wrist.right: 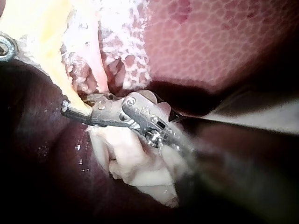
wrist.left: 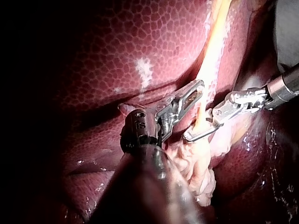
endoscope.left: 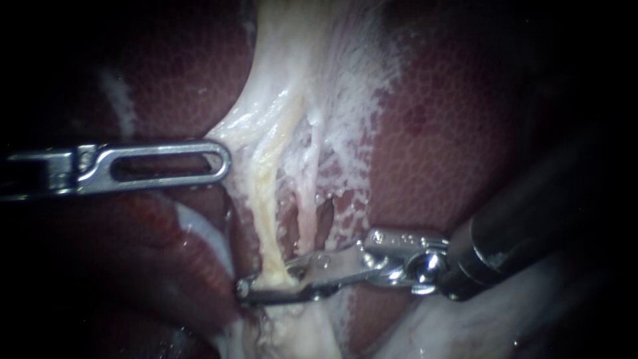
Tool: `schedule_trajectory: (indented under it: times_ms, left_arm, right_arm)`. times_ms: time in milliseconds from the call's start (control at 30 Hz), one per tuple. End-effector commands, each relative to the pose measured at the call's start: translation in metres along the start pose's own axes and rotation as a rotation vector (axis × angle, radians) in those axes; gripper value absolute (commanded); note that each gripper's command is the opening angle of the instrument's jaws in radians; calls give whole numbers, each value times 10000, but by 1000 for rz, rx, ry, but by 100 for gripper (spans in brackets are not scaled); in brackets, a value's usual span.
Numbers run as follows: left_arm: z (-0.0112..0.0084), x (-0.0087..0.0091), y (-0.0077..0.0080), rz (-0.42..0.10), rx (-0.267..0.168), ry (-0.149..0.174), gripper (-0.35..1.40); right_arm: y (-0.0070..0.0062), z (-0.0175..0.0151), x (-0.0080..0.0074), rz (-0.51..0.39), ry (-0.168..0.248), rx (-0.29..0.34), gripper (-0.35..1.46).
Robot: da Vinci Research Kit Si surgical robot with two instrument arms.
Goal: Going back first clip left tube
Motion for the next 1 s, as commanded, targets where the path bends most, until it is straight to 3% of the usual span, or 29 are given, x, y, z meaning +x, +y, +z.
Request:
schedule_trajectory:
  times_ms: [33,233,367,500,700,1000]
  left_arm:
    - [0,0,0,0,0,0,-35]
    - [0,0,0,0,0,0,-35]
    - [0,0,1,0,0,0,-35]
    - [1,0,1,0,0,0,-35]
    - [1,0,1,0,0,0,-35]
    - [0,0,1,0,0,0,-35]
  right_arm:
    - [0,0,0,0,0,0,-33]
    - [0,0,0,0,1,-3,-29]
    - [0,1,1,6,-1,-5,26]
    - [2,6,4,-81,20,5,49]
    - [5,12,9,-245,55,-10,59]
    - [7,-3,17,-372,59,-11,59]
